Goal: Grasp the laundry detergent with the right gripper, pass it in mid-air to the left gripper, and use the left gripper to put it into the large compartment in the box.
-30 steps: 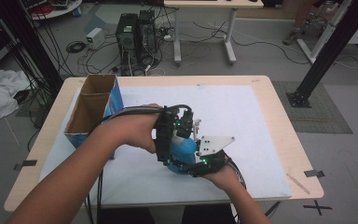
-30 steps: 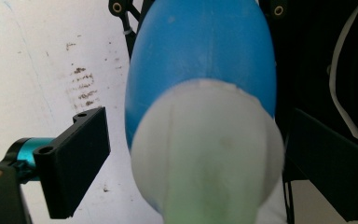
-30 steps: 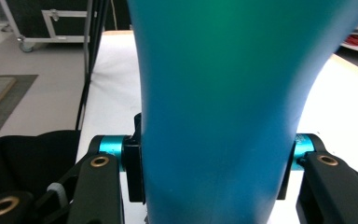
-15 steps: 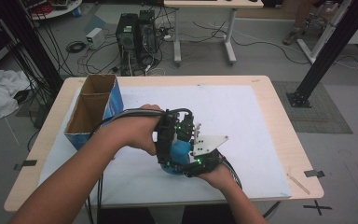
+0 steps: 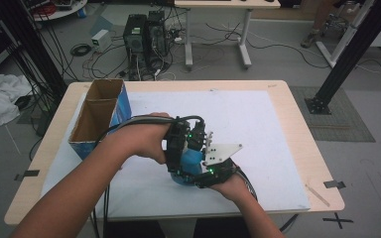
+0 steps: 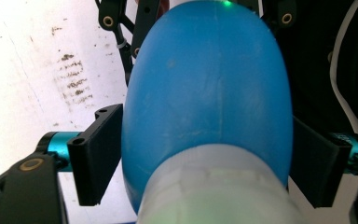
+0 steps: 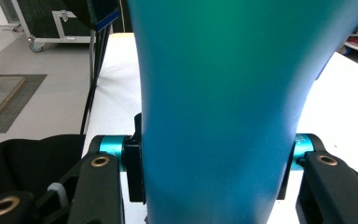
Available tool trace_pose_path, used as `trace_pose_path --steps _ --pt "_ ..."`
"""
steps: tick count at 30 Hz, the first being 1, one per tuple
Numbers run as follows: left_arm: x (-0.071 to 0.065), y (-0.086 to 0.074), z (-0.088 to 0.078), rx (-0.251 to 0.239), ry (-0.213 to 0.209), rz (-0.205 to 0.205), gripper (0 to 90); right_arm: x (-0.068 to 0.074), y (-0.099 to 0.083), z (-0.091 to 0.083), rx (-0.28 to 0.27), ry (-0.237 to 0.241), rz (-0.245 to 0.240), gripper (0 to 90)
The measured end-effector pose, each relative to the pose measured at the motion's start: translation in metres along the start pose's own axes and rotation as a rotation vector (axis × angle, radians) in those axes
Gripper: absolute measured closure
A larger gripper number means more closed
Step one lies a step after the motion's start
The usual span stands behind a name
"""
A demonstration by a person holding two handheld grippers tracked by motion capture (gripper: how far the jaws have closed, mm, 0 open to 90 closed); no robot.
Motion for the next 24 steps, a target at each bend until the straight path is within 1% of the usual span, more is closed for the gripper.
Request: trace_pose_path --steps 6,7,10,12,16,18,24 --pt "-0.0004 0.0011 -0.0007 0.001 0.003 0.002 24.0 -0.0002 0.0005 0.0004 -0.003 -0.001 -0.002 46.3" --pt "-0.0011 0.0009 -0.0007 0.003 -0.006 0.003 25.9 -0.0001 0.0005 0.0005 -0.003 -0.001 0.000 46.3" --pt "-0.0012 0.0006 -0.0005 0.005 -0.004 0.003 26.2 -0.0001 0.0005 0.0009 -0.004 0.001 0.001 46.3" --pt "-0.0013 0.0005 -0.0005 0.009 -0.009 0.002 28.0 -0.0003 0.0004 0.0011 -0.004 0.003 0.001 46.3" --pt "-0.0015 0.0003 -0.0001 0.014 0.000 0.005 28.1 0.0000 0.0004 0.0020 -0.003 0.001 0.004 46.3" --pt "-0.0012 0.0001 -0.0005 0.014 0.006 0.008 30.0 0.0000 0.0006 0.0023 -0.006 0.001 0.002 46.3" --pt "-0.0007 -0.0016 0.0007 0.024 0.000 0.006 31.9 0.0004 0.0006 0.0038 -0.004 0.002 0.006 46.3"
Point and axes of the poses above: each handheld gripper's, and its own axes: z roughly forward along the jaws, y roughly out of its top, x roughly to its left, the point moved 3 cm from there along z, roughly forward along the jaws, and after that the axes turned 11 degrees about y, right-handed, at the moved point
